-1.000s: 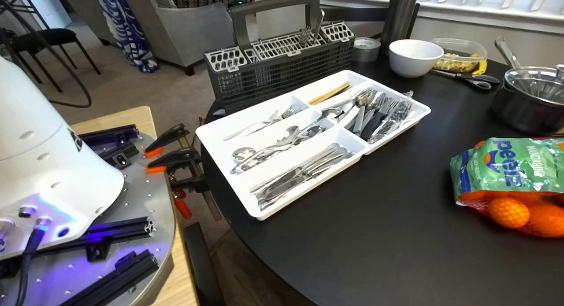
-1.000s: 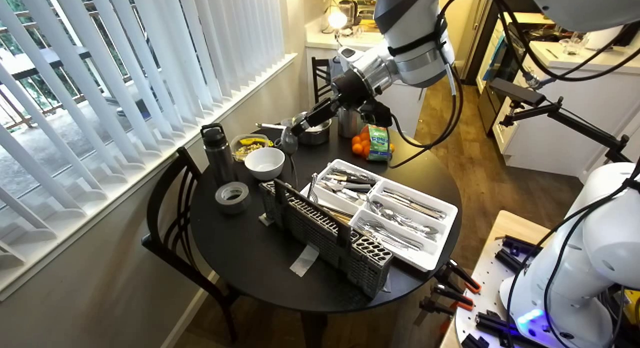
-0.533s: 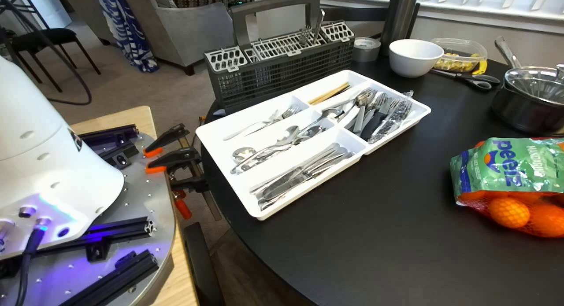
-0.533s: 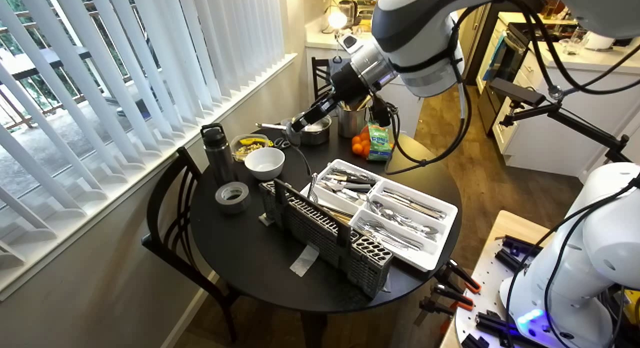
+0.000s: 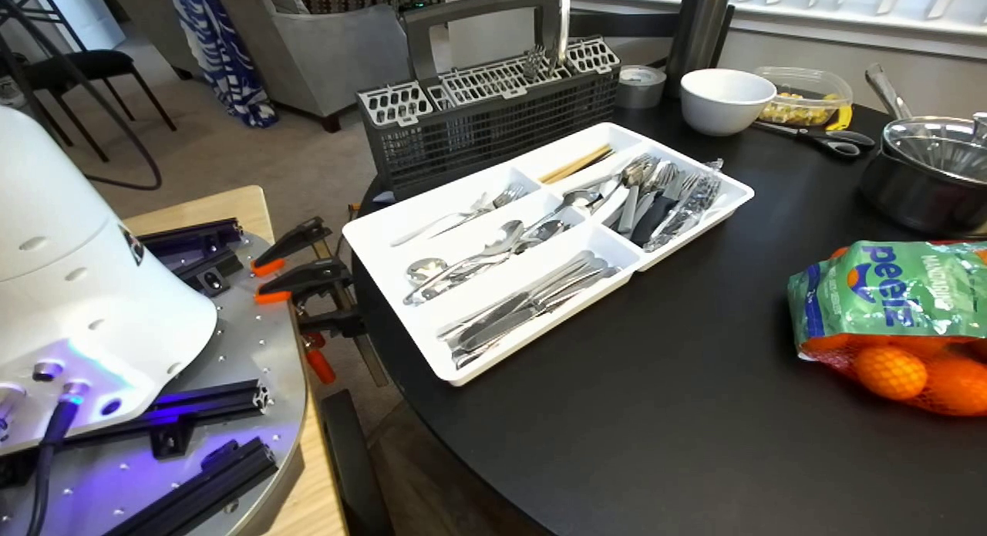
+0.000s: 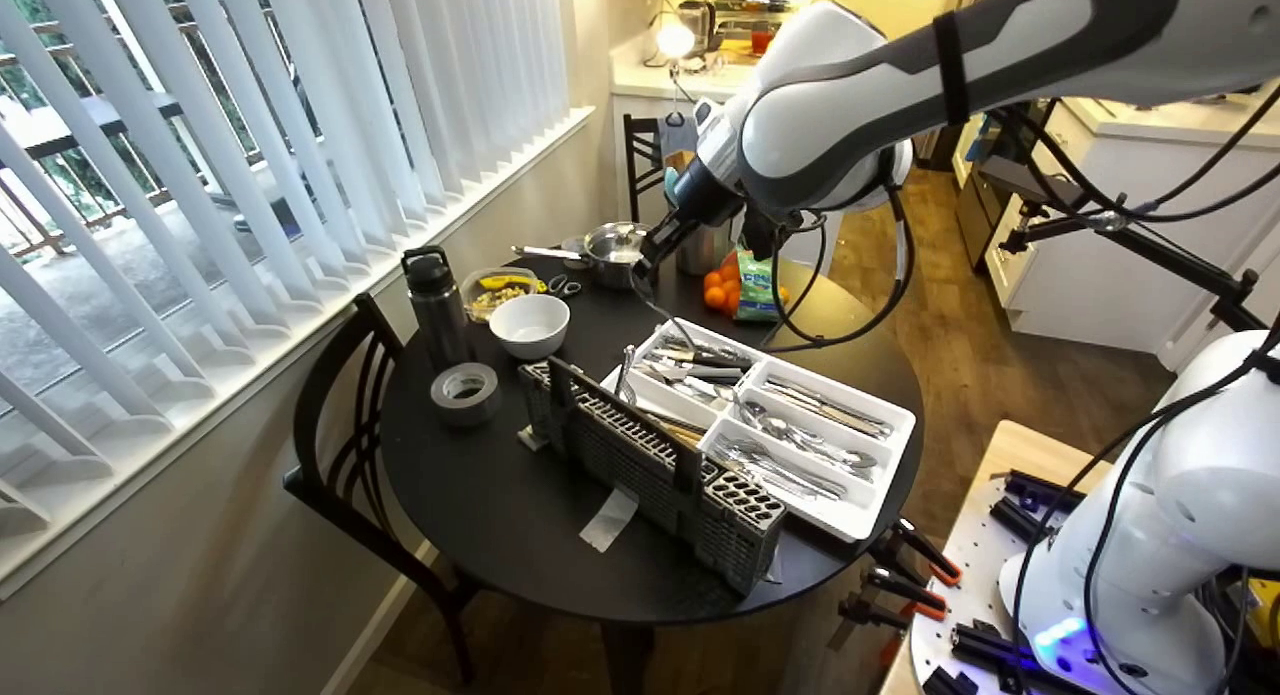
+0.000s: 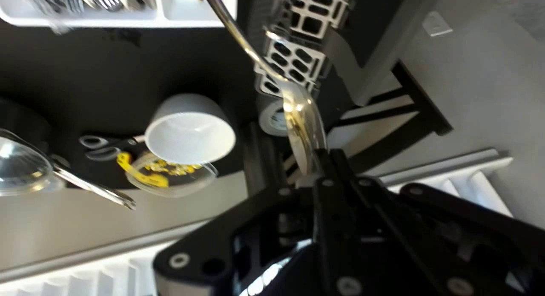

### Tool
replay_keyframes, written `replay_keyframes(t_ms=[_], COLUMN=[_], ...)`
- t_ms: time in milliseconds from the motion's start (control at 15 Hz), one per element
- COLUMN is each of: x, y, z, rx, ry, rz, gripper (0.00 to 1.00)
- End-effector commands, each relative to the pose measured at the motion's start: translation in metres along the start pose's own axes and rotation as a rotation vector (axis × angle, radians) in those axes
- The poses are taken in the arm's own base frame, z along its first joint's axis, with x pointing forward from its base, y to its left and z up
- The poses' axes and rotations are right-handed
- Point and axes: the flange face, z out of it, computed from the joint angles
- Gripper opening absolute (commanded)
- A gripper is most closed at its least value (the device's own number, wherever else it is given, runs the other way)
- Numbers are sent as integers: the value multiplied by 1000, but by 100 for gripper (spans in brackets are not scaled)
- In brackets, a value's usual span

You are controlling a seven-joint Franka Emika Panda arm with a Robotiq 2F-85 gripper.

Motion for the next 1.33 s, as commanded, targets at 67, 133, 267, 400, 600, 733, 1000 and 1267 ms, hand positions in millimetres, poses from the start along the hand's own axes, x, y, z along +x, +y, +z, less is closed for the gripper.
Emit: replay_keyframes(t_ms=[67, 133, 267, 400, 600, 733, 1000, 1267], x=[2, 2, 2, 3, 6, 5, 0, -6], y=[74, 87, 113, 126, 137, 142, 148, 155], z=[28, 35, 51, 64, 84, 97, 112, 131], rx=[-37, -30, -41, -48, -33, -38, -77, -127], ry=[-165, -192, -232, -268, -345, -408, -563, -670], rz=[211, 266, 373, 477, 600, 651, 688, 698], gripper=[2, 2, 2, 2, 2, 2, 2, 2])
